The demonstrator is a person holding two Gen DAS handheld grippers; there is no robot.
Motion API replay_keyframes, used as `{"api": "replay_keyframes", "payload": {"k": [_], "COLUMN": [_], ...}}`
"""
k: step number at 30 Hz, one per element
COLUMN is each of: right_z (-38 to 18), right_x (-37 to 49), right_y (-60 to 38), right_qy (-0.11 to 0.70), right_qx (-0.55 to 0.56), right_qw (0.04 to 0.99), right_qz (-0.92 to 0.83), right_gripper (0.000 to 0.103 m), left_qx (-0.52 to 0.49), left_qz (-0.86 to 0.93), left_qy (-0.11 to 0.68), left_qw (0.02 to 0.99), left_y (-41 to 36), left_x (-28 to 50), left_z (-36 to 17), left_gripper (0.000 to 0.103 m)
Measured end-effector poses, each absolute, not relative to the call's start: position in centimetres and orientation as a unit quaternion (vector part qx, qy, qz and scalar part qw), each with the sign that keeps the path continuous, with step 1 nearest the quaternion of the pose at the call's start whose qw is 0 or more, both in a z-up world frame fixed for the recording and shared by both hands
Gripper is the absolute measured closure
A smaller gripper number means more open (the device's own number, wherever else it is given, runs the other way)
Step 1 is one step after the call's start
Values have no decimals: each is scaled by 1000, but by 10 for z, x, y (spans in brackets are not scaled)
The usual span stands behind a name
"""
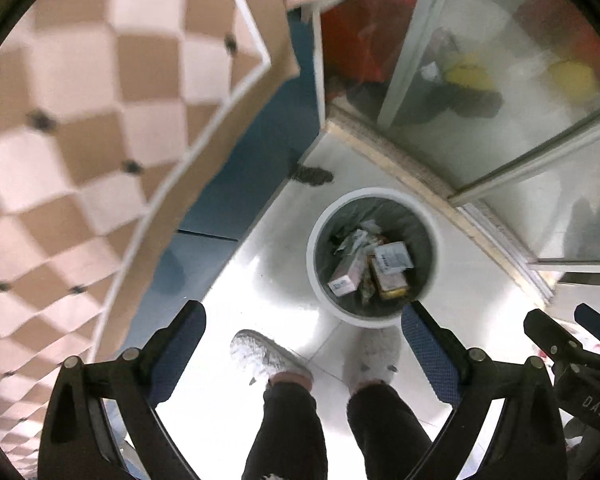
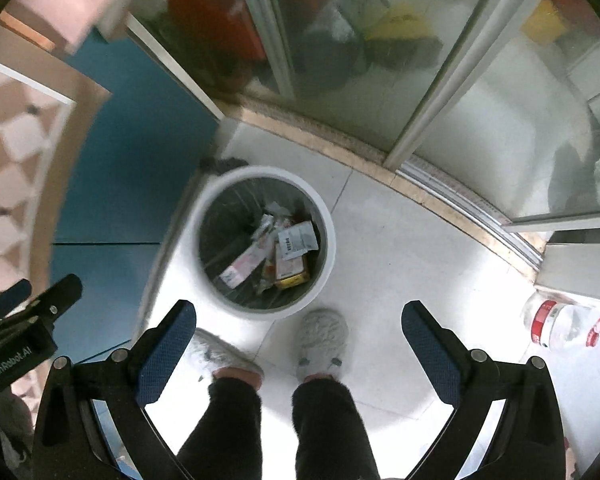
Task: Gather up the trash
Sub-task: 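Swing both tools back up toward the counter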
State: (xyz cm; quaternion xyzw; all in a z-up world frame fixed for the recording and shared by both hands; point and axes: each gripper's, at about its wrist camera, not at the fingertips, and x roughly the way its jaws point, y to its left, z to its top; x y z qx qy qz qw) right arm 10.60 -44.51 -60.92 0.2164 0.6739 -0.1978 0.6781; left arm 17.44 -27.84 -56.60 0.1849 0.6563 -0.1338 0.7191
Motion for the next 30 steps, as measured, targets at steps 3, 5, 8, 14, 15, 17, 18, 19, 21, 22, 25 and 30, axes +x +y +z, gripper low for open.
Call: {"api": "replay_keyframes", "payload": {"k": [3, 5, 8, 14, 15, 17, 18, 19, 21, 22, 25, 30], "right_z": [-547, -499, -430, -319, -306, -283, -277, -269, -260, -256, -251, -247], "right_x": [101, 100, 96, 83, 81, 77, 76, 75, 81, 87, 118, 210], "right_y": [-442, -440, -436, -435, -435, -437, -437, -437, -437, -437, -430, -389], "right_qy": [662, 652, 635, 613, 610, 606, 605, 603, 600, 598, 591, 592], "right_qx": [215, 205, 188, 183, 184, 190, 194, 200, 212, 217, 238, 239], "right_qw": [691, 704, 725, 746, 747, 750, 751, 752, 753, 755, 761, 767], "right_qz": [-196, -193, -190, -187, -187, -184, -181, -178, -166, -160, -126, -62], "right_gripper": [0, 0, 0, 0, 0, 0, 0, 0, 0, 0, 0, 0], "left_qx": [172, 170, 156, 141, 141, 133, 125, 114, 84, 72, 46, 25], "left_qz": [-147, -154, -165, -192, -195, -199, -199, -197, -189, -182, -137, -1], "left_qy": [653, 648, 638, 622, 621, 619, 621, 622, 621, 620, 600, 570], "left_qw": [723, 727, 736, 745, 746, 748, 748, 749, 757, 760, 787, 821], "left_y": [-282, -285, -288, -290, -290, -291, -290, -288, -279, -273, -241, -147], "left_x": [165, 160, 152, 129, 127, 123, 124, 127, 140, 147, 180, 251], "left_z": [-504, -467, -410, -325, -317, -304, -299, -296, -289, -284, -264, -246], "left_gripper": [3, 3, 3, 3, 3, 3, 3, 3, 3, 3, 0, 0]}}
